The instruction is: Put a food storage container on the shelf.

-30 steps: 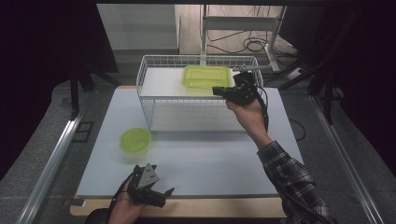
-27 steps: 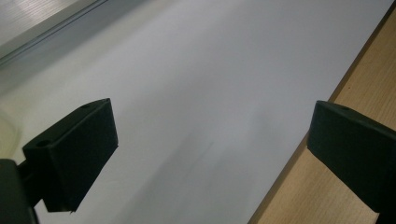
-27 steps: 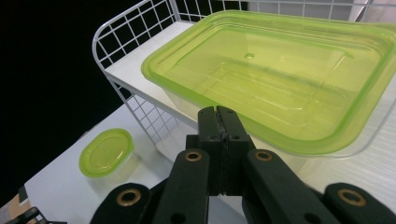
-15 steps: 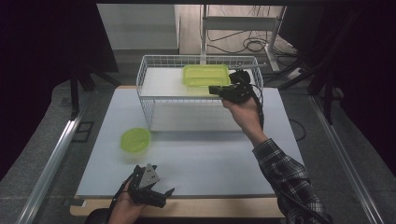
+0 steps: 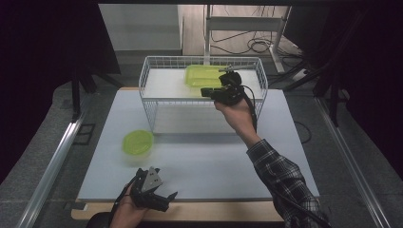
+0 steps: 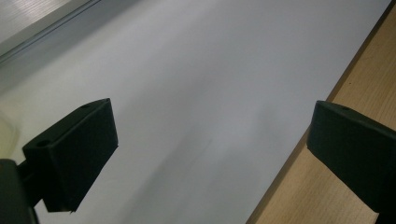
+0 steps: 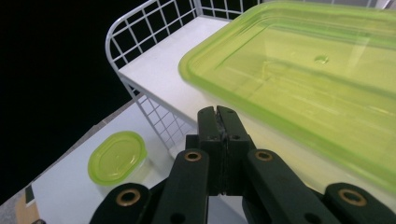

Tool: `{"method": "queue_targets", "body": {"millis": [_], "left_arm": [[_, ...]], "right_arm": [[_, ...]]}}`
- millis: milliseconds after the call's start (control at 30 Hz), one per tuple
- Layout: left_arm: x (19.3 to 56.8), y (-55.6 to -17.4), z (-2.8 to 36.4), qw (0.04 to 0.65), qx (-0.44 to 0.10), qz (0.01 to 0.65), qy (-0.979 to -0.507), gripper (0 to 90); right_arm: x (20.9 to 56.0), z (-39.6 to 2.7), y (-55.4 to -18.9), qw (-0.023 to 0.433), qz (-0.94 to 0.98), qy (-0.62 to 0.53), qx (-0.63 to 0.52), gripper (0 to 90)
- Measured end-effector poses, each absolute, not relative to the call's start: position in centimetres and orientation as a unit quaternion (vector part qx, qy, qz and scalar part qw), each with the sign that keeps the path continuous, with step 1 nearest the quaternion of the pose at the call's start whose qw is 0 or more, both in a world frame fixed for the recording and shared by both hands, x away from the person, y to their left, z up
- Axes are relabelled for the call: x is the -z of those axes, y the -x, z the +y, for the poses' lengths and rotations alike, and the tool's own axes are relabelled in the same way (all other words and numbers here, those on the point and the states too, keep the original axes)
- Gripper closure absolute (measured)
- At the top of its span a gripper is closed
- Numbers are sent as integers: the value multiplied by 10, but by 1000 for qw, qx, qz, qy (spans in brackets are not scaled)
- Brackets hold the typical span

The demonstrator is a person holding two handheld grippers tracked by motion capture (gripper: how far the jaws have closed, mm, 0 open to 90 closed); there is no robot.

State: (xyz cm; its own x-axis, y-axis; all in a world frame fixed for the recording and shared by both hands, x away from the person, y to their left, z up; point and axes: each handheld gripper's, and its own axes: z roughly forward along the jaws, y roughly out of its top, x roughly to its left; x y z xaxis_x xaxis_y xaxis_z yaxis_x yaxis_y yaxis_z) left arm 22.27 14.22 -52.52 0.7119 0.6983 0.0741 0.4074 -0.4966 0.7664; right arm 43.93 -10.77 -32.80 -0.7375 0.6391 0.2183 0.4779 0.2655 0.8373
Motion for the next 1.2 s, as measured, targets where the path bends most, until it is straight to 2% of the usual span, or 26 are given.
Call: {"method": "queue_targets", "body": {"millis": [100,200,233,300,333,367,400,467,667,867,1200], "left_arm": [[525,-223,142,382,-187,331,-842,19],[523,-223,143,394,-174,331,-840,20],[523,-223,143,398,-172,332,-838,20],[522,-223,144,400,-168,334,-837,21],[523,-224,144,400,-165,337,-836,21],[523,-224,144,400,-165,337,-836,21],[523,-224,144,402,-164,338,-835,21],[523,-224,145,401,-164,338,-835,20],[523,-224,146,404,-173,335,-834,15],[523,-224,146,411,-172,338,-829,14],[523,-224,146,410,-173,344,-827,12]], "right_arm": [[331,-111,-433,79,794,-346,-493,856],[335,-115,-426,91,800,-337,-489,760],[335,-115,-426,91,800,-337,-489,760],[338,-119,-420,93,805,-332,-483,681],[342,-122,-414,102,810,-325,-477,607],[342,-122,-414,102,810,-325,-477,607],[345,-125,-408,111,814,-317,-474,535],[347,-126,-405,112,815,-316,-473,502],[362,-142,-383,139,824,-294,-464,316],[377,-158,-367,137,826,-290,-463,220],[404,-180,-347,134,827,-291,-463,121]]}}
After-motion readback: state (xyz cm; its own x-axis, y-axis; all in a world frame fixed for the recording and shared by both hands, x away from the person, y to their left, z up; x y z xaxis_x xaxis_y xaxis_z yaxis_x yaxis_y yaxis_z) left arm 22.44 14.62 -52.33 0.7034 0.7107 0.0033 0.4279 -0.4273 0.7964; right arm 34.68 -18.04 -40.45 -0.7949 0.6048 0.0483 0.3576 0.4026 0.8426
